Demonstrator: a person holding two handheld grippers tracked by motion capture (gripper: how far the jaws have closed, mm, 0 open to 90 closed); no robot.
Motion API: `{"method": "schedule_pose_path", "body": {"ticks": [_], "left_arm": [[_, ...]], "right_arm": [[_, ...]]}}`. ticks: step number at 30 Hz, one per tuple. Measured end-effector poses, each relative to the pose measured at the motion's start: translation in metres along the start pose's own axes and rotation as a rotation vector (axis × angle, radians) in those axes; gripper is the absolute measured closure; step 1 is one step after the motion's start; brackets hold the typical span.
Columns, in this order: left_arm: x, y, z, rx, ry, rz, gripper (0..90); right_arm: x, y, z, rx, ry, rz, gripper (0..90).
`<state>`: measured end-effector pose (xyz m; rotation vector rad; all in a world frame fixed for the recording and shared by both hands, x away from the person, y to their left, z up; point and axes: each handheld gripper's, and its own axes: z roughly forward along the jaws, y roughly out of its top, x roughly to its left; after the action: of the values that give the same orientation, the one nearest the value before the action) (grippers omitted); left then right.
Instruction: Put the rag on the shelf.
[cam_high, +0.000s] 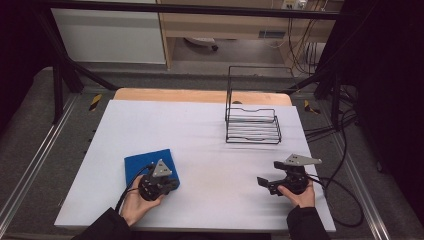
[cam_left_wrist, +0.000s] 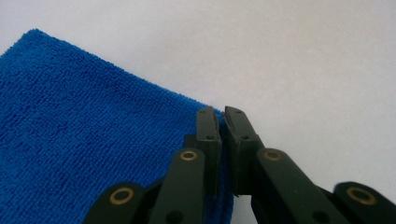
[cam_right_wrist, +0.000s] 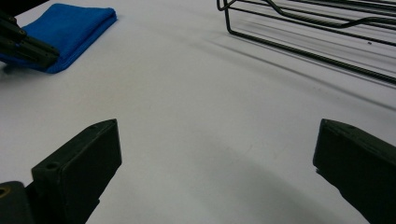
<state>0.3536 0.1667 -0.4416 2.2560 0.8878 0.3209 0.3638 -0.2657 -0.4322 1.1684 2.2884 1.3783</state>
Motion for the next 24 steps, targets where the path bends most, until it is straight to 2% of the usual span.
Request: {"method": "schedule_pose_path", "body": {"ticks": [4,8,14,19,24], "left_arm": [[0.001,0.002,-0.004,-0.038,-0.009,-0.004,85.5],[0.001,0.008,-0.006,-0.076,-0.038,-0.034,85.7],[-0.006,0.021,-0.001,-0.098,-0.070,-0.038,85.8],[-0.019,0.033,0.005,-0.111,-0.107,-0.030,85.8],[-0.038,0.046,0.017,-0.111,-0.137,-0.004,85.6]], "right_arm": [[0.000,0.000,0.000,-0.001,0.000,0.000,1.7],[0.000,0.001,0.001,0.001,0.001,0.001,1.7],[-0.001,0.001,0.001,-0.002,0.001,0.000,1.8],[0.000,0.001,0.001,0.001,0.002,0.003,1.8],[-0.001,0.001,0.000,-0.003,0.000,0.003,1.9]]}}
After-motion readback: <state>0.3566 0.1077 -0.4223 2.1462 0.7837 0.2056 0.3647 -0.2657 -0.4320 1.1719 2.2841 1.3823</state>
